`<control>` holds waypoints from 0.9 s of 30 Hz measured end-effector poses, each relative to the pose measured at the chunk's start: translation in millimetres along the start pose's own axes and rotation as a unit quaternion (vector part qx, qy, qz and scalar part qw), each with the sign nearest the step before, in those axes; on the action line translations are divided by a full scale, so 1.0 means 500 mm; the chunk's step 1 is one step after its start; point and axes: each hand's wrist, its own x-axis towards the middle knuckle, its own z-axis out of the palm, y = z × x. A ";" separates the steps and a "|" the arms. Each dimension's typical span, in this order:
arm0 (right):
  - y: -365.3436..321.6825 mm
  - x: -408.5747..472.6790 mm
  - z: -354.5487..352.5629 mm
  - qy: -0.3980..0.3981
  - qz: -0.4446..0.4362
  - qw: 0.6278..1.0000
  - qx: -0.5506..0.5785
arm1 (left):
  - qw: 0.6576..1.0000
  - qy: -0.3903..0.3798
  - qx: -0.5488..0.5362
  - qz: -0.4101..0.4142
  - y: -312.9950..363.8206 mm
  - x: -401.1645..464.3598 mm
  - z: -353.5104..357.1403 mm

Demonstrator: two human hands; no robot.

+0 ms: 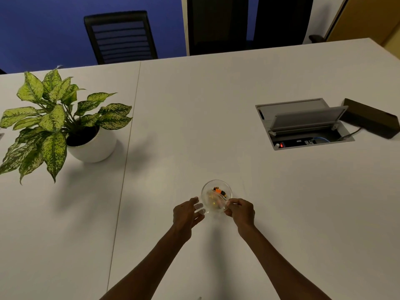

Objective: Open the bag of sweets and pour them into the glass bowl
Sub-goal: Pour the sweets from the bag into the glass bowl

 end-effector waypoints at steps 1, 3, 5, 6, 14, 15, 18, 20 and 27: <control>-0.002 0.000 -0.001 0.001 -0.001 1.000 0.007 | 1.000 0.002 -0.003 0.001 -0.002 0.002 -0.004; -0.008 -0.003 -0.004 -0.002 -0.002 1.000 0.025 | 1.000 0.001 -0.009 0.004 -0.004 0.001 -0.012; -0.015 -0.006 -0.008 -0.009 -0.002 0.999 0.045 | 1.000 0.000 -0.012 0.009 -0.005 0.002 -0.019; -0.019 -0.007 -0.011 -0.012 -0.003 0.998 0.057 | 1.000 -0.002 -0.017 0.013 -0.005 0.001 -0.021; -0.073 -0.030 -0.014 -0.072 -0.020 0.982 0.172 | 0.995 -0.032 -0.065 0.071 0.017 -0.008 -0.027; -0.080 -0.038 -0.012 -0.089 -0.022 0.979 0.180 | 0.994 -0.041 -0.073 0.075 0.021 -0.011 -0.028; -0.092 -0.056 -0.004 -0.108 -0.035 0.977 0.181 | 0.992 -0.055 -0.080 0.079 0.024 -0.017 -0.026; -0.100 -0.068 0.001 -0.100 -0.038 0.976 0.191 | 0.991 -0.076 -0.063 0.088 0.022 -0.027 -0.026; -0.110 -0.102 0.004 -0.106 -0.048 0.975 0.190 | 0.987 -0.115 0.013 0.114 0.001 -0.059 -0.027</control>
